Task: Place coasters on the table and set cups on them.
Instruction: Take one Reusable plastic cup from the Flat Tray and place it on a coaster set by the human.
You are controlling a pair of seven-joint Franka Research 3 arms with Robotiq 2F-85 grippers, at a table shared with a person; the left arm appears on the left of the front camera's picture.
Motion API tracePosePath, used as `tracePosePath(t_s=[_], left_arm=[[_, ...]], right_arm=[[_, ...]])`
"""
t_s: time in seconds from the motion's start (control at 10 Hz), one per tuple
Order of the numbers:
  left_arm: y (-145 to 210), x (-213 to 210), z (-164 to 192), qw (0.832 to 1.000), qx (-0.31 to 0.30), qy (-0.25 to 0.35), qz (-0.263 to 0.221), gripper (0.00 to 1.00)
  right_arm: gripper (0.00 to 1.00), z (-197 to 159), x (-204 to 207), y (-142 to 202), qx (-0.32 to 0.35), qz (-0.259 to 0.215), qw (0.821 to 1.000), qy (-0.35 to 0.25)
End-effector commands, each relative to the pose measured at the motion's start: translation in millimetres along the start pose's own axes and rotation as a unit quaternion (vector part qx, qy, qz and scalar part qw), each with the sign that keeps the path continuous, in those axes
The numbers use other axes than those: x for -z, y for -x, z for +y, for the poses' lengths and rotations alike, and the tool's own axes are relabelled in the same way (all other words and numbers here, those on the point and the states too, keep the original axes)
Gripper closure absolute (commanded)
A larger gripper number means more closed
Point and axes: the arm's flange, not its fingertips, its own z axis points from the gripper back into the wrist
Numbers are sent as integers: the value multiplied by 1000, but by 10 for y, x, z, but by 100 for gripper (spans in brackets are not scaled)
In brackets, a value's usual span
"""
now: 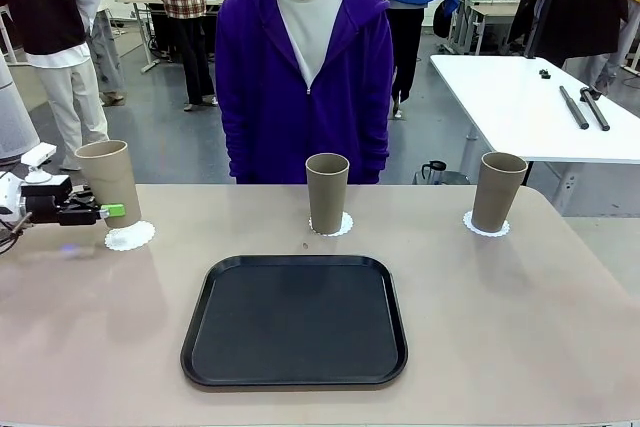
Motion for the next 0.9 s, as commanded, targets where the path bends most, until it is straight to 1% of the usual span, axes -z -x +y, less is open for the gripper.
tracePosePath(t_s=[0.0, 0.2, 0.3, 0.8], left_arm=[[56, 47, 61, 1000, 13, 1, 16, 19], [175, 37, 58, 999, 36, 12, 30, 19], [210, 31, 78, 999, 36, 18, 31, 19], [347, 18, 66, 998, 44, 45, 21, 19]], right_arm=[[0, 27, -4, 12, 4, 1, 1000, -2], [0, 27, -4, 12, 4, 1, 1000, -2], [0, 27, -4, 12, 4, 1, 1000, -2], [0, 27, -4, 12, 4, 1, 1000, -2]])
